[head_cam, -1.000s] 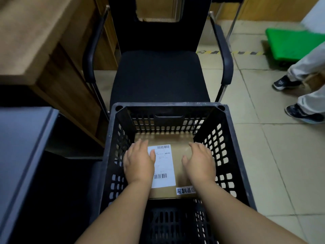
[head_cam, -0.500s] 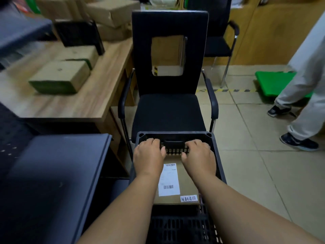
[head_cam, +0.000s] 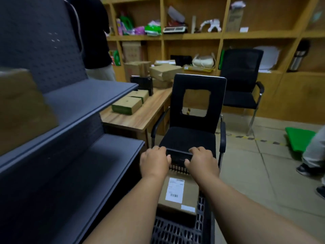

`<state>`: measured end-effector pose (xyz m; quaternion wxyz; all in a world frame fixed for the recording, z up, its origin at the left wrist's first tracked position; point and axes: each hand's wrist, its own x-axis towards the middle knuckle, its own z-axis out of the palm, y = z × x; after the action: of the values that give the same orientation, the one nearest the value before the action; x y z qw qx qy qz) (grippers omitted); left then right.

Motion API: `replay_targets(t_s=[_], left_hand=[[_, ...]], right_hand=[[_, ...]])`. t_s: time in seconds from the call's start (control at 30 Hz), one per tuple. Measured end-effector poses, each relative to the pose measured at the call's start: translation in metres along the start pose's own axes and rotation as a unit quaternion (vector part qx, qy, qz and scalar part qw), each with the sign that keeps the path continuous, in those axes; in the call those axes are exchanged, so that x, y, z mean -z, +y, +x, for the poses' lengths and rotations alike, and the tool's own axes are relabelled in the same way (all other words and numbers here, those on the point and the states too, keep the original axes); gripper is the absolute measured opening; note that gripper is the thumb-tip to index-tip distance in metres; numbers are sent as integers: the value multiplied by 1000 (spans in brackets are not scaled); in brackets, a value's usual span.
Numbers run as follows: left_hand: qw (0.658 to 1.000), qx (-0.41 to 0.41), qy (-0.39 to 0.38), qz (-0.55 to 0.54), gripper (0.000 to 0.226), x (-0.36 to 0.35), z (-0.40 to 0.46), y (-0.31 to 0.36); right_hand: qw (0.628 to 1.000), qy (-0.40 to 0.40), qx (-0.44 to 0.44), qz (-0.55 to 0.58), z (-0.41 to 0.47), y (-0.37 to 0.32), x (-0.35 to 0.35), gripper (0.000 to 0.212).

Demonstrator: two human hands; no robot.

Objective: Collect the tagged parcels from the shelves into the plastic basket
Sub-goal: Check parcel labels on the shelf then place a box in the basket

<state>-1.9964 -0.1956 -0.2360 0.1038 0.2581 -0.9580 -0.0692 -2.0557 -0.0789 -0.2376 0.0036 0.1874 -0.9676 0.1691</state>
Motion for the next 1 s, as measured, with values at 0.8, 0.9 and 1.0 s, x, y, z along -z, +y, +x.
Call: replay_targets(t_s=[0.8,0.9,1.0], left_hand=[[962,251,90,64,33,172,-352,-148],[956,270,94,72,32,186,-421,-166],[948,293,95,84,32,200,-492,-181]], right_hand=[[959,-43,274,57,-309,-155,55,43],[951,-47,298,64,-375,-167,51,42],[943,-60,320,72,-443,-178,49,42]])
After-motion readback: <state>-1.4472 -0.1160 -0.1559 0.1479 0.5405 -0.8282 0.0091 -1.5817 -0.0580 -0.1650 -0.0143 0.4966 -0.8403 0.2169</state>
